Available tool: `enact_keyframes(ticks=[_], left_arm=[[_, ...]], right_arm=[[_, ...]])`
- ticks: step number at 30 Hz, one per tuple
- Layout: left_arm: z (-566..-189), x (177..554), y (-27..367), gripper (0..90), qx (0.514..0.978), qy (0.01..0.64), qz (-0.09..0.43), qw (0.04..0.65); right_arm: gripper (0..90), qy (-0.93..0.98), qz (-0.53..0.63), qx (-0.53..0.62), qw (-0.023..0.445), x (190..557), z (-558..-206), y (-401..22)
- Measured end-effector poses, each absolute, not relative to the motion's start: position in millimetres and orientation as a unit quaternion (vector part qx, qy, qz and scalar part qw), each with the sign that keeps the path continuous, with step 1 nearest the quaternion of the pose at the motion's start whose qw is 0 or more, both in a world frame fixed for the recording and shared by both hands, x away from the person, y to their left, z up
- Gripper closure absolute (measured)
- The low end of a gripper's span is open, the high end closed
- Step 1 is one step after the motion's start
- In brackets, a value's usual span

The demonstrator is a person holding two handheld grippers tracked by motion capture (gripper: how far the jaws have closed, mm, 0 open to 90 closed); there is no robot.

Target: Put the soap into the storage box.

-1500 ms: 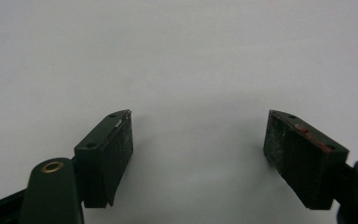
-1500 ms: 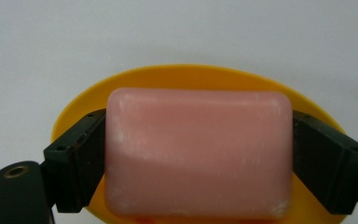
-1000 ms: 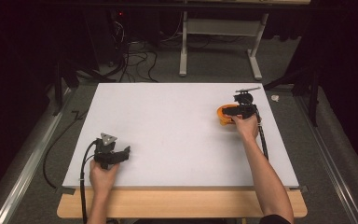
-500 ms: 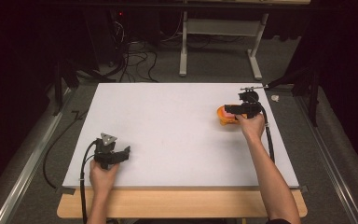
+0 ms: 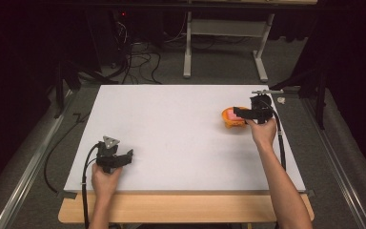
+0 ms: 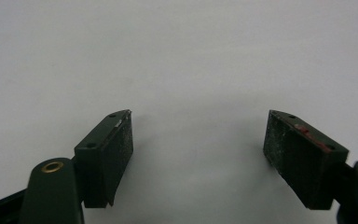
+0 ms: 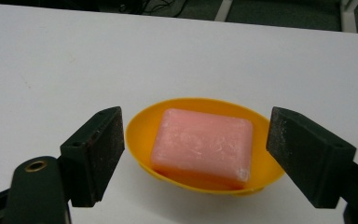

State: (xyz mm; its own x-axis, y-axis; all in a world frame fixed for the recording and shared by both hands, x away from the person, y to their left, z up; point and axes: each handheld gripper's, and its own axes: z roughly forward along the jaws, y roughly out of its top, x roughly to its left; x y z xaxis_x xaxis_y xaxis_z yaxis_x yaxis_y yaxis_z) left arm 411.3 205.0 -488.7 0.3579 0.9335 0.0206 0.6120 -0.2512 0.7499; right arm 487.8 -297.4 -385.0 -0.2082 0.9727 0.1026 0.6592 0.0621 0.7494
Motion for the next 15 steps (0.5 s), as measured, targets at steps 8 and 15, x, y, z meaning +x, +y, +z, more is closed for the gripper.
enact_keyframes(ticks=[8,15], left_arm=[[-488.7,411.3,205.0,24.2,0.753,0.513,0.241,0.334],[-488.6,411.2,204.9,24.2,0.754,0.512,0.241,0.333]], right_arm=[[20.7,0.692,0.371,0.574,0.232,473.2,-376.3,-299.8],[20.9,0.693,0.383,0.565,0.233,459.9,-375.3,-302.1]])
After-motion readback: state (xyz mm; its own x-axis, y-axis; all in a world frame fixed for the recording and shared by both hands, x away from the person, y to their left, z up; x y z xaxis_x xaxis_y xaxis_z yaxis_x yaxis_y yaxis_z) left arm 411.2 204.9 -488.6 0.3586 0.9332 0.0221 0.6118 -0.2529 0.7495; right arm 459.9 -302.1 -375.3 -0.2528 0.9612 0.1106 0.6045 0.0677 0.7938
